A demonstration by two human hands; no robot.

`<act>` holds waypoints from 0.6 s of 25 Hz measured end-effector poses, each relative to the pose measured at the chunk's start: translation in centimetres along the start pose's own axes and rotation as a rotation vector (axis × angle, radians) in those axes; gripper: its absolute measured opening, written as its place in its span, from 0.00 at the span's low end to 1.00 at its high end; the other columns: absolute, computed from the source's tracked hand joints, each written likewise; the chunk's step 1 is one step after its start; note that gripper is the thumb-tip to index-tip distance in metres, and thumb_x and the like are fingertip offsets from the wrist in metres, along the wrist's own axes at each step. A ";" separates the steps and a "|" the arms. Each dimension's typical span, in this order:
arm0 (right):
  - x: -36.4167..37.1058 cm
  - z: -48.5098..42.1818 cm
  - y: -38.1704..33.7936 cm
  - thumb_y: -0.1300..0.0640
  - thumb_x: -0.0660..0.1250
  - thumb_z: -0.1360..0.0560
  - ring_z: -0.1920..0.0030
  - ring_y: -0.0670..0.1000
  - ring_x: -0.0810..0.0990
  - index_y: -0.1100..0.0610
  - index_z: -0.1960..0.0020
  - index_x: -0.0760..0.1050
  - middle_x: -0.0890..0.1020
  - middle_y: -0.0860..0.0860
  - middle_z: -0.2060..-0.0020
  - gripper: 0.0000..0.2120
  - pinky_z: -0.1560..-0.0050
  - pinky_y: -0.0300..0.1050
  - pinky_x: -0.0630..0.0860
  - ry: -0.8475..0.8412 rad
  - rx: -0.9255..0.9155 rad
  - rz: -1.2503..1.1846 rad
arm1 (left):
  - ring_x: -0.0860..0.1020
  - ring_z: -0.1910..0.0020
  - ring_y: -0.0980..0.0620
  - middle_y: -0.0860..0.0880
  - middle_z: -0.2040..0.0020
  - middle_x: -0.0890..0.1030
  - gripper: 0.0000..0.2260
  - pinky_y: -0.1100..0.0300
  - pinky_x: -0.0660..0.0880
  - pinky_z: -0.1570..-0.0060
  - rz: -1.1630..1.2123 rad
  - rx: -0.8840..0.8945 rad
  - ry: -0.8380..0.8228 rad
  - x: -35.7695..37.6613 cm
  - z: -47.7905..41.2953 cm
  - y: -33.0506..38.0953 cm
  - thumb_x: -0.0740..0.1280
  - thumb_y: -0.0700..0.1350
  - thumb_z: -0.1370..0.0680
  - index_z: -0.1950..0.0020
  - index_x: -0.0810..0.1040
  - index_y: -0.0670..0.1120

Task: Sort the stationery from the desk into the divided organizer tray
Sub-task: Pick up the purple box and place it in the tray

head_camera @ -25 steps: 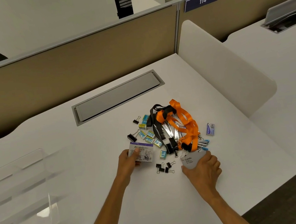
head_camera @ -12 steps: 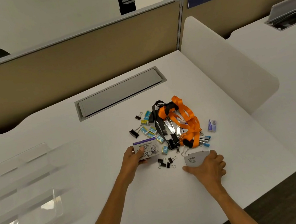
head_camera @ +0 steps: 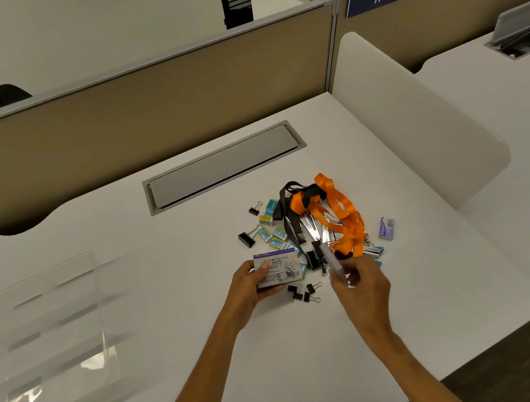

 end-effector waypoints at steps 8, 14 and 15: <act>5.0 0.8 -0.5 0.42 0.64 0.26 0.47 0.54 0.79 0.55 0.43 0.74 0.83 0.56 0.50 0.19 0.55 0.46 0.82 -0.078 -0.495 0.306 | 0.83 0.45 0.43 0.40 0.42 0.82 0.14 0.47 0.81 0.46 0.019 -0.020 -0.026 0.9 1.3 0.1 0.57 0.51 0.17 0.37 0.74 0.46; 5.8 0.8 -0.3 0.47 0.71 0.35 0.40 0.56 0.72 0.54 0.39 0.76 0.81 0.59 0.44 0.26 0.53 0.51 0.82 -0.232 -0.543 0.315 | 0.83 0.46 0.43 0.41 0.42 0.82 0.22 0.51 0.81 0.47 -0.071 -0.021 -0.054 1.1 1.5 0.2 0.67 0.54 0.24 0.35 0.74 0.43; 5.8 0.7 -0.4 0.48 0.72 0.35 0.39 0.58 0.73 0.55 0.38 0.77 0.80 0.59 0.43 0.26 0.52 0.51 0.83 -0.270 -0.519 0.292 | 0.83 0.45 0.43 0.41 0.42 0.82 0.24 0.49 0.81 0.46 -0.085 -0.014 -0.066 1.0 1.5 0.1 0.70 0.52 0.27 0.34 0.73 0.42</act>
Point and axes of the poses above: each hand's wrist, its own z-axis away from the middle knuckle, its own x-axis out of the palm, y = z × x, the point moved 1 cm from there along -z, towards the middle knuckle
